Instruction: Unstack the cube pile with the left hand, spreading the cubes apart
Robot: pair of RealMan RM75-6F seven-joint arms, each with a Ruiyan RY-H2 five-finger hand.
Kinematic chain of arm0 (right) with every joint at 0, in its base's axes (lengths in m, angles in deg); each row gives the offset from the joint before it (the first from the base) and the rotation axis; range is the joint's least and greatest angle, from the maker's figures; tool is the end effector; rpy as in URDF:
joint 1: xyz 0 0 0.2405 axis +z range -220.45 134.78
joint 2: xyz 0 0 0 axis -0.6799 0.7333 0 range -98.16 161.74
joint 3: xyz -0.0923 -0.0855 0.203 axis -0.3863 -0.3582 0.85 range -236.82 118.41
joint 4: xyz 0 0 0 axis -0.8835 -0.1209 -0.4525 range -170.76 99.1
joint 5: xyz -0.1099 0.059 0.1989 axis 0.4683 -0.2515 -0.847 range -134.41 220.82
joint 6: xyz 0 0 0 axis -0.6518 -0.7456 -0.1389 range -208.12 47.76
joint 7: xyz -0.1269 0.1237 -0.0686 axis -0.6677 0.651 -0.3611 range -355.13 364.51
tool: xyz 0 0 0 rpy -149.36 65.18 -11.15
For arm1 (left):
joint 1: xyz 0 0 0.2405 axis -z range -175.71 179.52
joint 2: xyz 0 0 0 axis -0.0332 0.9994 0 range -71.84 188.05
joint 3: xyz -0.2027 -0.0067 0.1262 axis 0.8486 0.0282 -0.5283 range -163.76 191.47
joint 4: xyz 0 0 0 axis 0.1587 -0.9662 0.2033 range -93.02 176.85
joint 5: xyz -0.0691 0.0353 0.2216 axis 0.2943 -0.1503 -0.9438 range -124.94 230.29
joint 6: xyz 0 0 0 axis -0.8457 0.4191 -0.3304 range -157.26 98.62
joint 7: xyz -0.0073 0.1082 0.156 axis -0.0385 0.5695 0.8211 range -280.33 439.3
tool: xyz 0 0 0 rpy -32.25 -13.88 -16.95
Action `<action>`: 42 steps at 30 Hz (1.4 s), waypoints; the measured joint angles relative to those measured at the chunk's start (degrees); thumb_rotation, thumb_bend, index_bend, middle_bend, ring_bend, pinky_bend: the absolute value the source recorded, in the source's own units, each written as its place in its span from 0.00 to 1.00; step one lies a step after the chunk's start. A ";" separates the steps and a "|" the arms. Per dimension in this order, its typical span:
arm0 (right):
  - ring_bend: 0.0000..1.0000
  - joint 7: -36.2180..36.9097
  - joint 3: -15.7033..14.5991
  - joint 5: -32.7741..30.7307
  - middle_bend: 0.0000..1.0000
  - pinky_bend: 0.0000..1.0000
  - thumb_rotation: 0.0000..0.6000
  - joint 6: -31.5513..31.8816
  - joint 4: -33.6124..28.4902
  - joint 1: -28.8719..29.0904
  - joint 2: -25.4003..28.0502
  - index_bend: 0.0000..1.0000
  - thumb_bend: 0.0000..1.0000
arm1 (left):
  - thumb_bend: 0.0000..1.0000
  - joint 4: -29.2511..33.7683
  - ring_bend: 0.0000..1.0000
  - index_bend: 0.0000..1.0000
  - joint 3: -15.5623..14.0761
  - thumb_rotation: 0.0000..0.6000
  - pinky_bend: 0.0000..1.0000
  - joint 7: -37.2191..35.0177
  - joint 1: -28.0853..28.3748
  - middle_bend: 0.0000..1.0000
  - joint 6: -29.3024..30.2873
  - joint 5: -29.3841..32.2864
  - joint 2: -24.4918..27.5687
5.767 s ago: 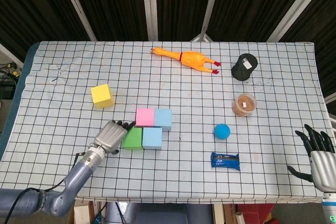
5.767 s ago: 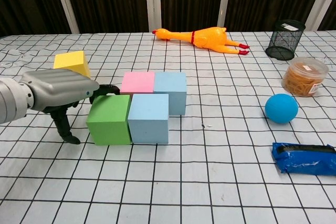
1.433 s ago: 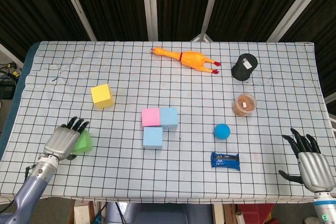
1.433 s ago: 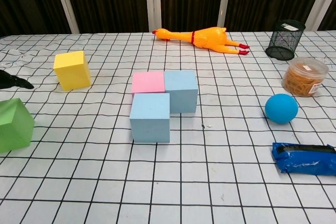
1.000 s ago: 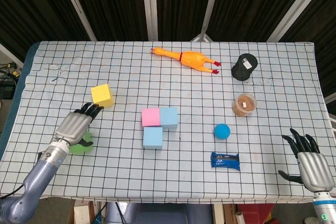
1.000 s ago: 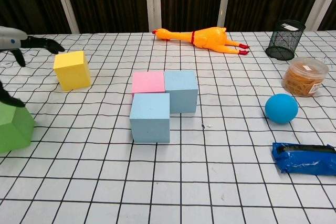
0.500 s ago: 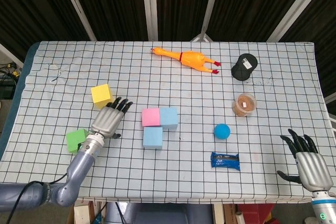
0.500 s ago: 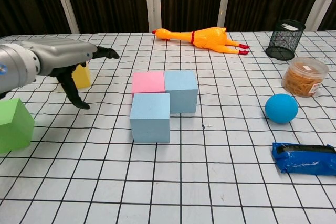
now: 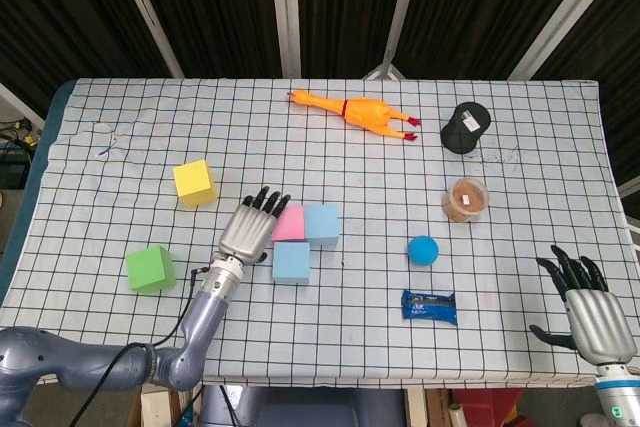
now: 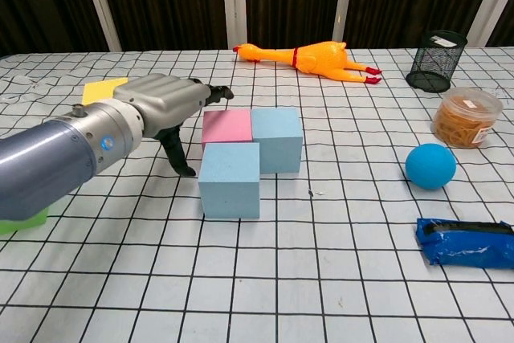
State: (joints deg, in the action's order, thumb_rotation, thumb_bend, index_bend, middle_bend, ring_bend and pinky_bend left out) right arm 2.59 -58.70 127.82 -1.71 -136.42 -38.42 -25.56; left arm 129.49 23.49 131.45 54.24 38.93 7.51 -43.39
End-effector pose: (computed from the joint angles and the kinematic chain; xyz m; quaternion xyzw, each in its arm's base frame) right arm -0.3034 -0.2117 0.1244 0.6180 -0.4358 0.3327 0.5635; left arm -0.0544 0.3545 -0.1034 -0.7722 -0.2862 -0.2991 0.4820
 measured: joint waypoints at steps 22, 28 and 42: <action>0.13 0.79 -0.88 0.27 0.02 0.00 1.00 -2.35 -0.46 0.86 0.87 0.18 0.00 | 0.40 -14.61 0.40 0.15 -0.55 1.00 0.49 -1.51 0.44 0.36 2.74 -10.68 -9.36; 0.13 1.09 -1.09 0.16 0.02 0.00 1.00 -3.03 -0.62 1.09 1.17 0.18 0.00 | 0.40 -15.72 0.42 0.15 -1.20 1.00 0.52 -0.75 -0.24 0.37 3.48 -12.90 -8.96; 0.13 1.74 -1.16 0.34 0.02 0.00 1.00 -1.96 -0.87 0.58 1.71 0.18 0.00 | 0.33 -9.49 0.42 0.15 -1.57 1.00 0.51 -0.74 -5.41 0.37 9.15 -17.18 3.60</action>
State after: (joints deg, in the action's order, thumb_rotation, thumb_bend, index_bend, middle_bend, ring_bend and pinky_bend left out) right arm 4.34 -59.86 128.16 -3.67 -137.30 -37.84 -23.85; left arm 120.00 21.92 130.71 48.83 48.08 -9.67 -39.80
